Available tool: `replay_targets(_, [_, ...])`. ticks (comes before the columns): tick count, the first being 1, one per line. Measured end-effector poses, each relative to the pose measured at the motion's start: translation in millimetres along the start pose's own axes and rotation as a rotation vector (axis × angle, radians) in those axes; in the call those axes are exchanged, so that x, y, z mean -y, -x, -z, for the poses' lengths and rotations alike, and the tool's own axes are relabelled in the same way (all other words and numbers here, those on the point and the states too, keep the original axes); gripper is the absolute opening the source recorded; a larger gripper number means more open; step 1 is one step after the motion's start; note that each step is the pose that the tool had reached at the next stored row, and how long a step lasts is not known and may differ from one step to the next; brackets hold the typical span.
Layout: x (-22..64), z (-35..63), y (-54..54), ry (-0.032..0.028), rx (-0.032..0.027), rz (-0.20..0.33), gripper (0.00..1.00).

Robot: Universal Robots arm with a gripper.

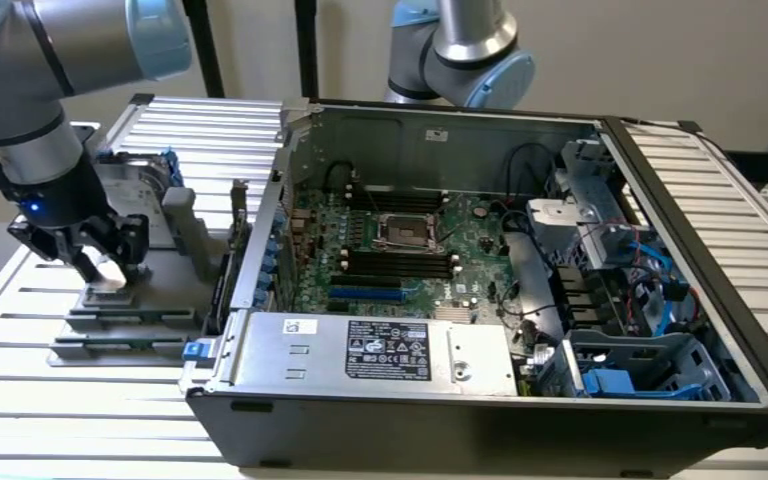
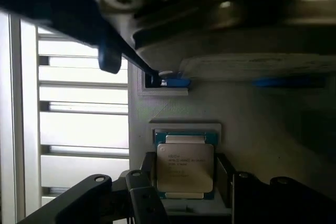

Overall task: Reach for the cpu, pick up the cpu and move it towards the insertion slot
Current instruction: 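Pick up the cpu and move it towards the insertion slot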

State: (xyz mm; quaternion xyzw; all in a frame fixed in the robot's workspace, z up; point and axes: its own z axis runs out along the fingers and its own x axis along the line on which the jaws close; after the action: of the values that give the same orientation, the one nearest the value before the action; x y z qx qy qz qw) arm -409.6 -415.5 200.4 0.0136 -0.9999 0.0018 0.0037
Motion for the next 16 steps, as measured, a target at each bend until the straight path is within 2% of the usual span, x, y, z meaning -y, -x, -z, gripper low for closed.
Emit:
replay_targets(9, [0.2, 40.2, 2.1, 0.0, -0.0002, 0.0, 0.55])
replay_targets(16, [0.5, 72.2, 8.0, 0.0001, -0.0001, 0.0, 0.55])
